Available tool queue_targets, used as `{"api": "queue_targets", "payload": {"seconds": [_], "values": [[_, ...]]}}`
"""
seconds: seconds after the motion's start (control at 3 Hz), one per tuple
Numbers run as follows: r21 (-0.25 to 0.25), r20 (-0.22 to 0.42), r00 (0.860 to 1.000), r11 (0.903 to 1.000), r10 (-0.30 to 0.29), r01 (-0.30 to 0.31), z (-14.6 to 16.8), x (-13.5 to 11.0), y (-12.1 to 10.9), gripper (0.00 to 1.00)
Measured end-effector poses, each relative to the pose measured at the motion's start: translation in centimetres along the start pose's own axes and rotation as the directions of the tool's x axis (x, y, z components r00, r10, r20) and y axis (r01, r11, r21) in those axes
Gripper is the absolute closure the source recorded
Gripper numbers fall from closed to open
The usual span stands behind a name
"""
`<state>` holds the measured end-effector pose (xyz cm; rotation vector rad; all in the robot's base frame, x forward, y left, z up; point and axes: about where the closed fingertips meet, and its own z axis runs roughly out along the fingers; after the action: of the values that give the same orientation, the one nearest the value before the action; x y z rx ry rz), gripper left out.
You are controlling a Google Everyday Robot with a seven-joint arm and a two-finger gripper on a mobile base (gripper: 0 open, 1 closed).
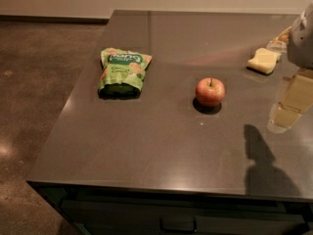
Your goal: Move green rice chip bag near apple
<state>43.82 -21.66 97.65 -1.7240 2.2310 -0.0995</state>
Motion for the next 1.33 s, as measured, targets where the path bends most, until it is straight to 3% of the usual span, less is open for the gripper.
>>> {"api": "queue_targets", "payload": {"seconds": [0.33,0.67,1.33], "values": [[0.003,0.005,1.000,1.0000,-0.001,0.001,-0.1,-0.2,-0.1,0.00],[0.017,0.076,0.997,0.9998,-0.007,0.006,0.4,-2.5,-1.3,0.00],[0.070,0.155,0.987,0.9968,-0.050,0.040,4.0,-10.7,-4.2,0.00]]}}
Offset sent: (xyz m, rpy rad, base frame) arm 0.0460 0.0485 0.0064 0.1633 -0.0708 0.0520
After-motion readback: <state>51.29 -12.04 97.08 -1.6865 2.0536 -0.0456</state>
